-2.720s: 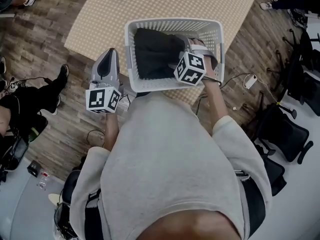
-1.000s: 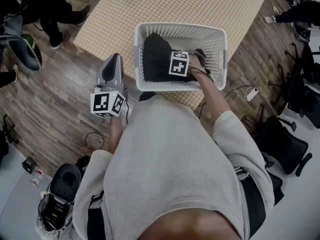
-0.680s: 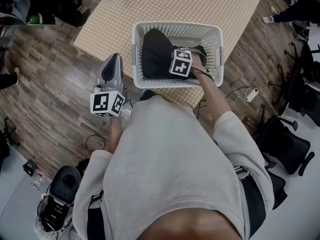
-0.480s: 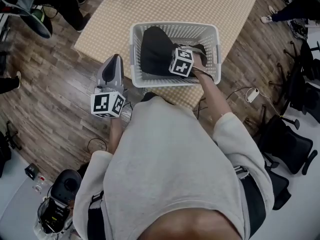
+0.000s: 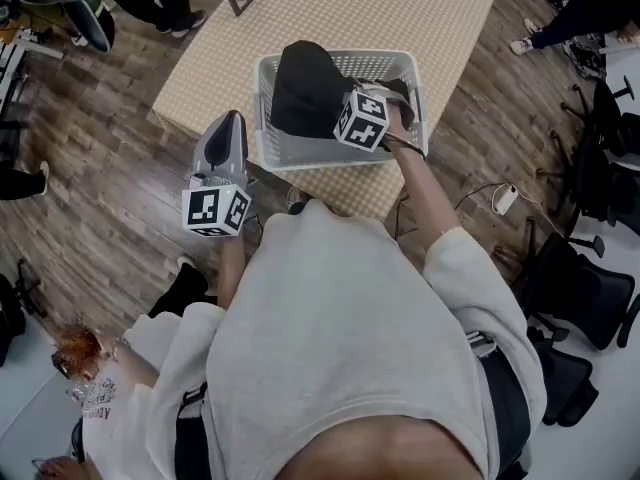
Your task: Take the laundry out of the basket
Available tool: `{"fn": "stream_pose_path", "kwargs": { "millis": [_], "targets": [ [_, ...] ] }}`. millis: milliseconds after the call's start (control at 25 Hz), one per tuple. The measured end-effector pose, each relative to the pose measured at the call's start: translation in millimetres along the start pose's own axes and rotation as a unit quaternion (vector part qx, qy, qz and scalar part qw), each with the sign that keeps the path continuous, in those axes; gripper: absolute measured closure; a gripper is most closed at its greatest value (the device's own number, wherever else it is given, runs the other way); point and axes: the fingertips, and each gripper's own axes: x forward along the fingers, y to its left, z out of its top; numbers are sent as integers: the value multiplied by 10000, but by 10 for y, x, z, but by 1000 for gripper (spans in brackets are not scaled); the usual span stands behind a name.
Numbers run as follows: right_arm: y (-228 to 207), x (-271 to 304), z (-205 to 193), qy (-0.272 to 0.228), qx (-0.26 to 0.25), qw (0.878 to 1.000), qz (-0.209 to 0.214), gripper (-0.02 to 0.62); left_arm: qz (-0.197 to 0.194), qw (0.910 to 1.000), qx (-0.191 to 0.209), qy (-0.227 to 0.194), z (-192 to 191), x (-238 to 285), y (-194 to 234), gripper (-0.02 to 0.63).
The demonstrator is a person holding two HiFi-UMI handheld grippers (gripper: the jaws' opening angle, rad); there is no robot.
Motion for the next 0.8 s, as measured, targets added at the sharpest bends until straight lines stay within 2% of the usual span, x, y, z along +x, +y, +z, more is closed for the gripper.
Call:
{"fn": "stream_pose_path", "kwargs": {
  "millis": [240, 560, 680, 760, 800],
  "targets": [
    [-338, -392, 161, -400, 347, 9961, -711, 488, -97, 9996, 131, -247, 186, -12, -162, 595],
    [-524, -681, 250, -1101, 1076, 9822, -1076, 486, -238, 9986, 301, -376, 278, 22, -354, 595],
    [-573, -774, 268, -1540, 1608, 9690, -1075, 488, -249, 9984, 333, -372, 290, 29, -422, 595],
    [-594, -881, 257, -1925, 2162, 9514, -1051, 488, -256, 9984, 362, -364, 294, 25, -482, 595],
    [-603, -958, 252, -2172, 2473, 9386, -1039, 488, -260, 9983, 382, -355, 296, 20, -518, 595]
  ]
}}
